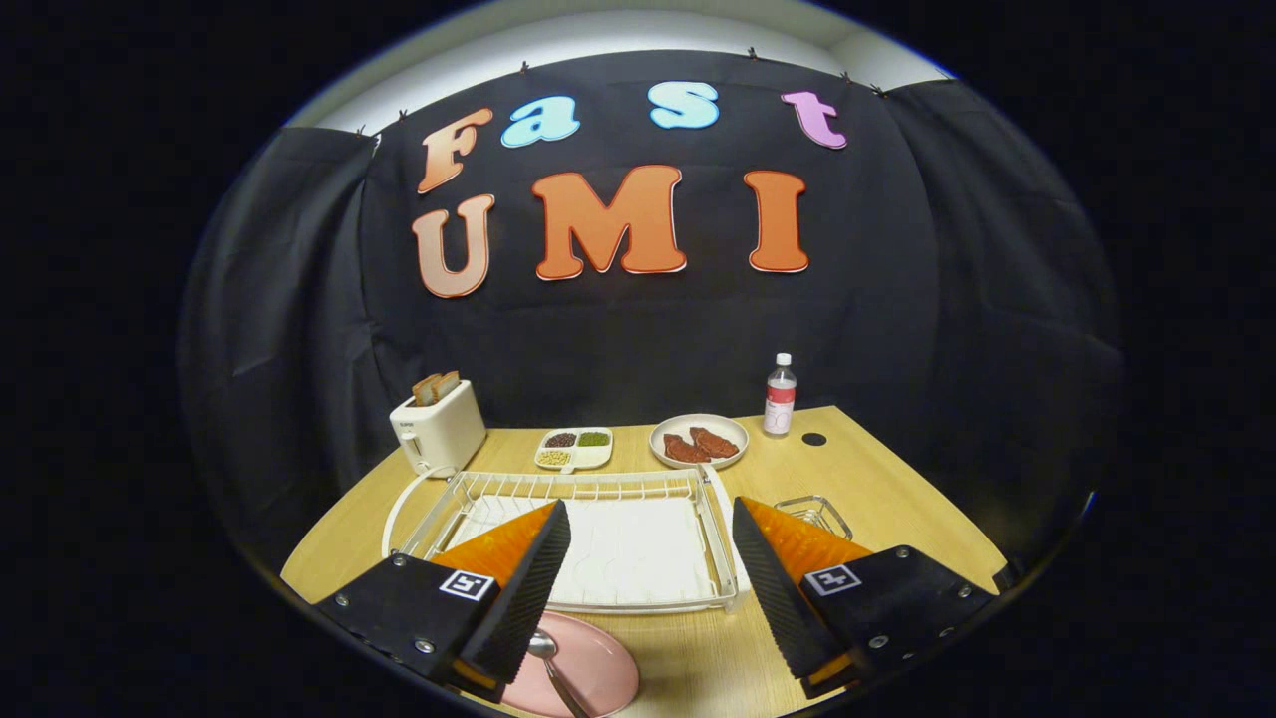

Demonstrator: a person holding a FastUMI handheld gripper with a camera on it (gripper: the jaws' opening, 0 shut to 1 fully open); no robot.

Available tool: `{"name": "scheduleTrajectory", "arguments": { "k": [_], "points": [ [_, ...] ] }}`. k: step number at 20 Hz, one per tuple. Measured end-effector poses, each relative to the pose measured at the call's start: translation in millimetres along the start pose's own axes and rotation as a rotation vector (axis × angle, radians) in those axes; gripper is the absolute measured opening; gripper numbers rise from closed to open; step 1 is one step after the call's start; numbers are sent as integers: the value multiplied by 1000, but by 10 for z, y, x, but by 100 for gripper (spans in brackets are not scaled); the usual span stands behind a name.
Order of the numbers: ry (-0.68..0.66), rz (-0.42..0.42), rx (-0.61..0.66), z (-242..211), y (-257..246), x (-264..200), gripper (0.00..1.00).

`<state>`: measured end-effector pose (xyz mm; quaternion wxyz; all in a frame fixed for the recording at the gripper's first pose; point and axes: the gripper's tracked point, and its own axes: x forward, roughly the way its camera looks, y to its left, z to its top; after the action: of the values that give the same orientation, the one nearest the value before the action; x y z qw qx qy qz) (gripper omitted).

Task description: Take the plate from the dish rack, then take the spoon from the basket and place it into the plate.

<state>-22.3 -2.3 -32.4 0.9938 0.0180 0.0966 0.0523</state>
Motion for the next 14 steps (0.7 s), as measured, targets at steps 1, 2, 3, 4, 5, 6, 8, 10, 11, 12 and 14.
{"name": "scheduleTrajectory", "arguments": {
  "k": [1,2,3,4,5,6,8,10,11,12,14],
  "points": [
    [-5,-7,6,30,-37,-3,97],
    [-11,-16,10,50,-74,-3,97],
    [-13,-24,10,56,-112,-13,97],
    [-16,-35,9,70,-149,-22,97],
    [-18,-43,8,78,-180,-16,97],
    [-23,-50,7,93,-205,-31,97],
    [-30,-60,-1,110,-237,-40,97],
    [-37,-67,-7,133,-254,-63,97],
    [-42,-68,-9,147,-253,-68,97],
    [-44,-68,-10,160,-250,-76,97],
    [-47,-71,-12,161,-272,-91,97]
  ]
}}
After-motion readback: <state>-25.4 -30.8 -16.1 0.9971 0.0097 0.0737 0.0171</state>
